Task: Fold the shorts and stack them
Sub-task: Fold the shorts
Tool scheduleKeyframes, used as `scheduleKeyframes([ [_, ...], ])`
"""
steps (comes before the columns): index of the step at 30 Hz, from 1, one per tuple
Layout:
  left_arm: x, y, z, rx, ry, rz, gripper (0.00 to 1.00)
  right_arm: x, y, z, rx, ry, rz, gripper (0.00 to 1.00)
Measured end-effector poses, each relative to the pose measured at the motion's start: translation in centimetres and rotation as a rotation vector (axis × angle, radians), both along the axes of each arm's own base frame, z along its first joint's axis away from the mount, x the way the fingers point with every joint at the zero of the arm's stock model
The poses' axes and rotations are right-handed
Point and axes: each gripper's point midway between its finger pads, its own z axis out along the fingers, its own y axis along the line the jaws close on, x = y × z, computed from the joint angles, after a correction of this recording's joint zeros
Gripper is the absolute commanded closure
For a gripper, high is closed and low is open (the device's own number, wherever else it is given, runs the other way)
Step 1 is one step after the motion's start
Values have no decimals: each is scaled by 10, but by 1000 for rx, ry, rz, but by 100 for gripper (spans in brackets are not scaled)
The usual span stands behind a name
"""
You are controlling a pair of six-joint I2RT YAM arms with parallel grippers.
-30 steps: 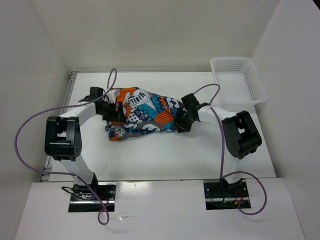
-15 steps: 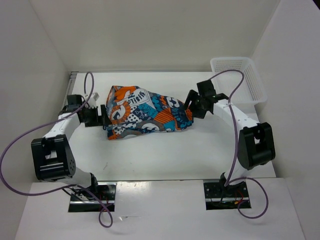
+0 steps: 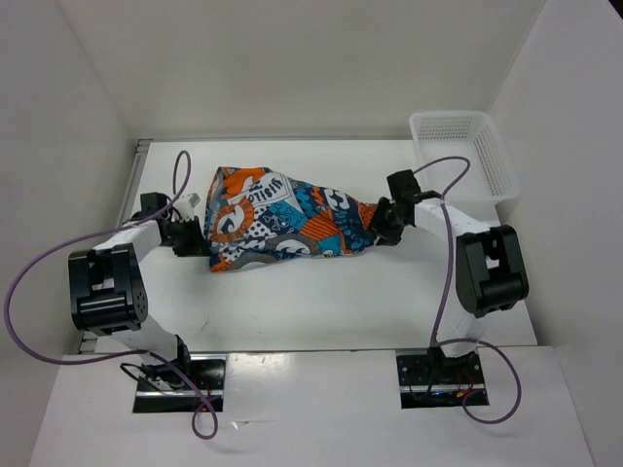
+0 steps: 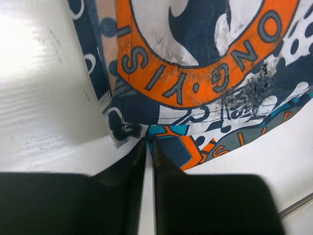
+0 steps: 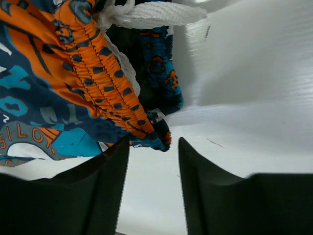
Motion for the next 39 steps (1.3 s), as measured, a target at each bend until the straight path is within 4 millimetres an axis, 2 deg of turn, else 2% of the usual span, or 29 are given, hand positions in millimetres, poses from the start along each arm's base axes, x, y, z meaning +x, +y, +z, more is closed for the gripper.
scheduleKeyframes([
  [1,2,0,2,1,-6,-3,92,0,2,-4,12,10,5,55],
  [3,7,1,6,4,-19,-1,100,0,6,-9,27,22,17,70],
  [5,10,2,9,7,-29,-1,100,0,8,-12,37,31,25,82],
  [6,11,2,11,7,-31,-1,100,0,9,-12,41,31,27,92],
  [7,12,3,13,8,-34,-1,100,0,9,-12,41,30,28,96],
  [9,14,3,17,8,-39,-1,100,2,10,-10,43,25,25,100],
  [11,15,3,24,11,-48,-1,100,6,10,-6,42,13,22,100],
  [15,22,5,51,26,-112,-1,100,16,10,4,37,-17,19,100],
  [16,24,5,57,30,-130,-2,91,19,10,7,36,-26,18,100],
  [19,29,7,65,42,-161,-8,30,24,9,12,29,-45,13,100],
  [20,28,7,64,43,-159,-7,17,25,9,13,26,-47,11,100],
  [22,26,6,56,36,-141,-3,15,25,8,13,23,-46,10,100],
  [27,17,6,16,20,-38,4,22,25,8,13,23,-45,10,100],
  [31,12,4,-1,8,13,5,37,25,8,13,23,-45,10,99],
  [32,13,4,-2,6,10,3,49,25,8,13,23,-45,10,99],
  [33,14,3,-3,1,7,-3,54,25,8,13,23,-45,10,99],
  [34,15,3,-4,-5,8,-2,76,25,8,13,23,-45,10,99],
  [36,15,2,-5,-13,9,-2,94,25,8,13,23,-45,10,99],
  [37,16,1,-5,-15,5,-8,100,25,8,13,23,-45,10,99],
  [39,16,0,-4,-20,7,-9,100,25,8,13,23,-45,10,100],
])
